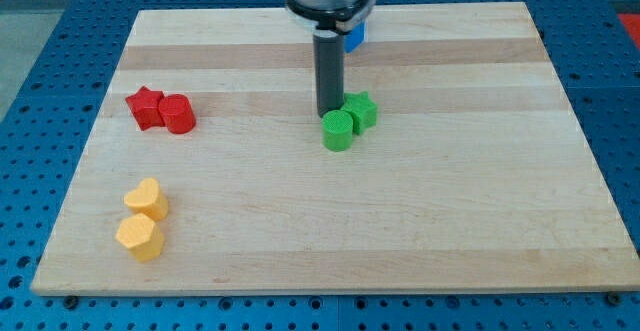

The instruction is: Slide the green star to the center right

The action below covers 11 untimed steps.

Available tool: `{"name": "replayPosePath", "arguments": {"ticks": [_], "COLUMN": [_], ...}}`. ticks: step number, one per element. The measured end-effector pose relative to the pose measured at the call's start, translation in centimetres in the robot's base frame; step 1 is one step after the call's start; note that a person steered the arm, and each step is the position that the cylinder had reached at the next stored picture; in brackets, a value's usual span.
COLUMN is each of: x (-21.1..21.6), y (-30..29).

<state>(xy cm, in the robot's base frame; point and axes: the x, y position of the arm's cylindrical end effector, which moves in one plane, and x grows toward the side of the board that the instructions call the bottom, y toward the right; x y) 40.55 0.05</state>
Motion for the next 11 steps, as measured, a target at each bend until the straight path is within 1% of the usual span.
{"name": "replayPosePath", "arguments": {"ticks": [1,2,3,5,6,8,9,10,11], "x": [0.0,0.0,0.0,2.2,2.1,1.9,1.3,1.2,0.8], "y": [0.2,3.1,3.4,3.2,4.0,13.4,16.4,16.6,11.0]}}
